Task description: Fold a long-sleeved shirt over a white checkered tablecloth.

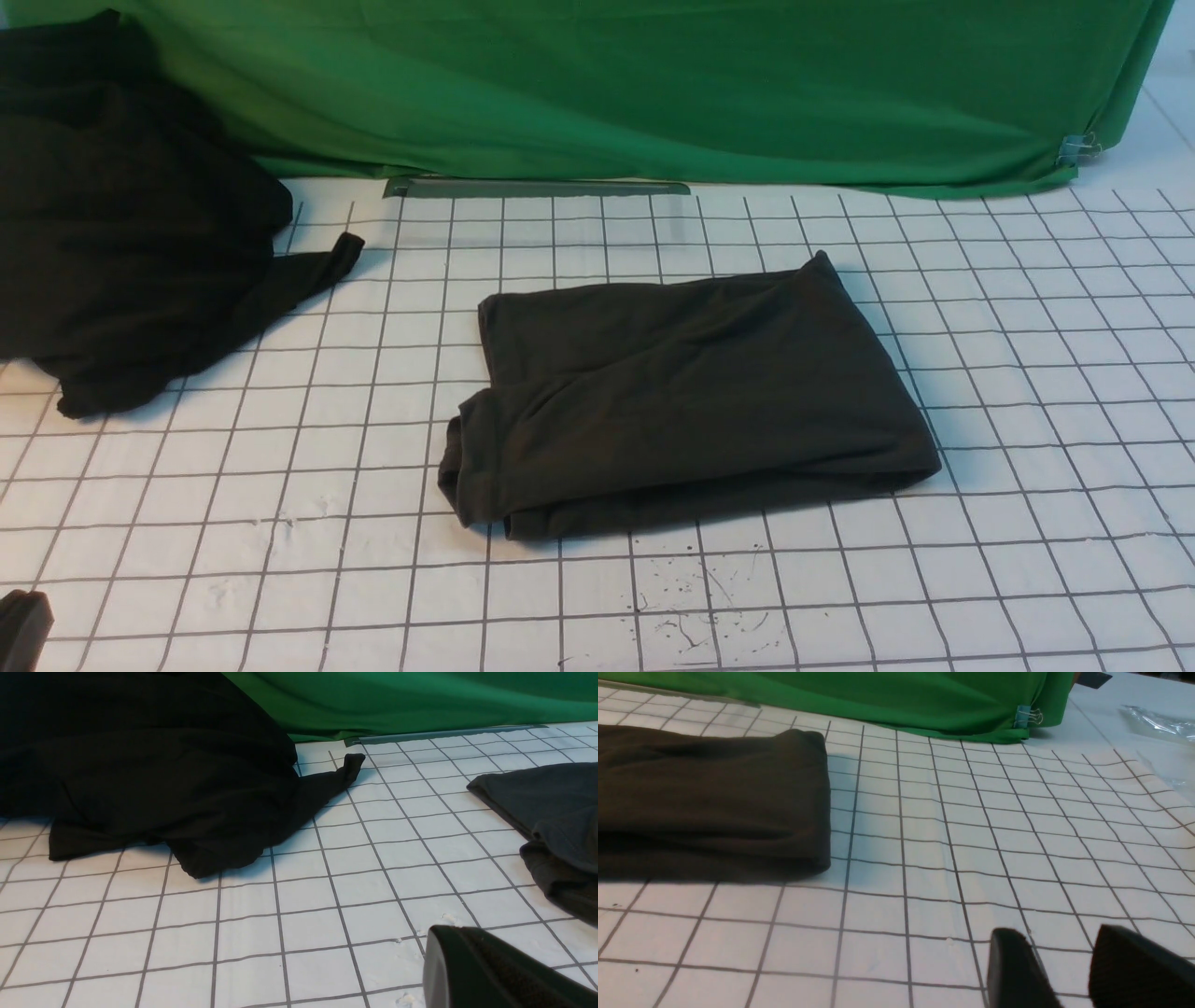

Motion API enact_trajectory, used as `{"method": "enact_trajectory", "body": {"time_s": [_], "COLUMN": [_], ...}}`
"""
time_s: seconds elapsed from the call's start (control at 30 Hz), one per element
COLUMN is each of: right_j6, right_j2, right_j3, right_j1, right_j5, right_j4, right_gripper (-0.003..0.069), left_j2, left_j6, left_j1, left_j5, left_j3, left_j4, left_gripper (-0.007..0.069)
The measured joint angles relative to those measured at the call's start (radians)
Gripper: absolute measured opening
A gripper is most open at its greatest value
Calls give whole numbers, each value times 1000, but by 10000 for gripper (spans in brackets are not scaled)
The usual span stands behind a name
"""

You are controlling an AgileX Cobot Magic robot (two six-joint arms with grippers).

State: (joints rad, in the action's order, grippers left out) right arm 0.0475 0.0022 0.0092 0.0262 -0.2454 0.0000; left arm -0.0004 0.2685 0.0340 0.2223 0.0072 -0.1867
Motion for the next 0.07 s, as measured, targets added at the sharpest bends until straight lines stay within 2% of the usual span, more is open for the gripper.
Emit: {"method": "enact_trajectory", "body": {"time_s": [0.07], "right_j6": [0], "right_j2": [0], "right_j3": [0], "right_j1": [0], "right_j5": [0], "right_j4": [0], "right_gripper": [242], "left_j2": [0], "left_j6": [0], "left_j1": [0], "left_j5": [0], "left_j3": [0], "left_j4": [0], "left_gripper": [2]}}
